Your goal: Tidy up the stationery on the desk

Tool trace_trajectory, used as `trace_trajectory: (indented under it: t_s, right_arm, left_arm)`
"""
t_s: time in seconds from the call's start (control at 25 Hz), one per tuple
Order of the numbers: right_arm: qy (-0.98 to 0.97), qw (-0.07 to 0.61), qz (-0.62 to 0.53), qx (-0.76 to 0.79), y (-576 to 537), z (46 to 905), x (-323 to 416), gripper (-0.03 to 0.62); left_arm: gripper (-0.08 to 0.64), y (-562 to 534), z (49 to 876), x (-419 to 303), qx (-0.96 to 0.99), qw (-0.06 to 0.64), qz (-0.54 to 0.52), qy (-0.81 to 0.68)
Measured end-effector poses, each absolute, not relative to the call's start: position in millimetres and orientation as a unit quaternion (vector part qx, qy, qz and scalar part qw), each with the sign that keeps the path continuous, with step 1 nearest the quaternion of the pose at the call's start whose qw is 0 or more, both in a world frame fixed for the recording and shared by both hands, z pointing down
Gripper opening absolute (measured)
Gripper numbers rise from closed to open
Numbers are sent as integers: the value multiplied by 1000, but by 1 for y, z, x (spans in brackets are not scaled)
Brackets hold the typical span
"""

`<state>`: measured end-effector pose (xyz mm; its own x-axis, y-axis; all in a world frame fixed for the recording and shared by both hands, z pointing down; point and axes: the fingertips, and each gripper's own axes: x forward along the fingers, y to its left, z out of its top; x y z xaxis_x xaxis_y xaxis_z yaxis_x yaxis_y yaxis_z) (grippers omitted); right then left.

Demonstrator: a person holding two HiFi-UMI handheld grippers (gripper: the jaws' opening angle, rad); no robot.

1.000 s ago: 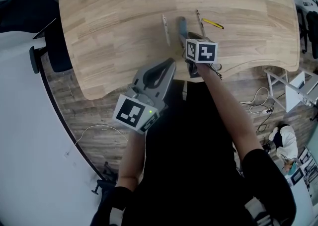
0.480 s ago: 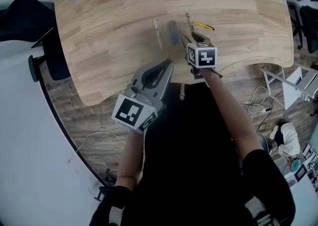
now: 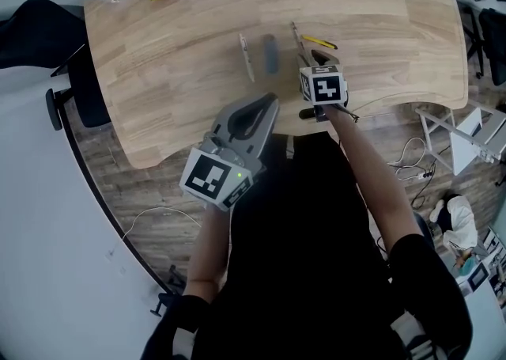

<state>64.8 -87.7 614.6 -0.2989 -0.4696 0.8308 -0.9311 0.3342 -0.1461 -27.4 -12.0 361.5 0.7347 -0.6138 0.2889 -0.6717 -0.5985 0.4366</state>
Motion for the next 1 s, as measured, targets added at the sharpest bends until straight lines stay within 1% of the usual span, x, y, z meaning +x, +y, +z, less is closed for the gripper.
trace_trajectory:
  t_s: [0.2,0.4,1.0]
  right_arm:
    - [-737,375,316,465,-86,628,66,140]
    - [-737,378,306,470,-86,631,66,66]
    - [-721,349,350,486,-71,627,47,61]
  left_arm:
    - [40,-15,365,-27,890,268,60,-365]
    - [40,-14,367,-26,889,270,61,-364]
    - [40,-8,367,-33,890,268,63,-364]
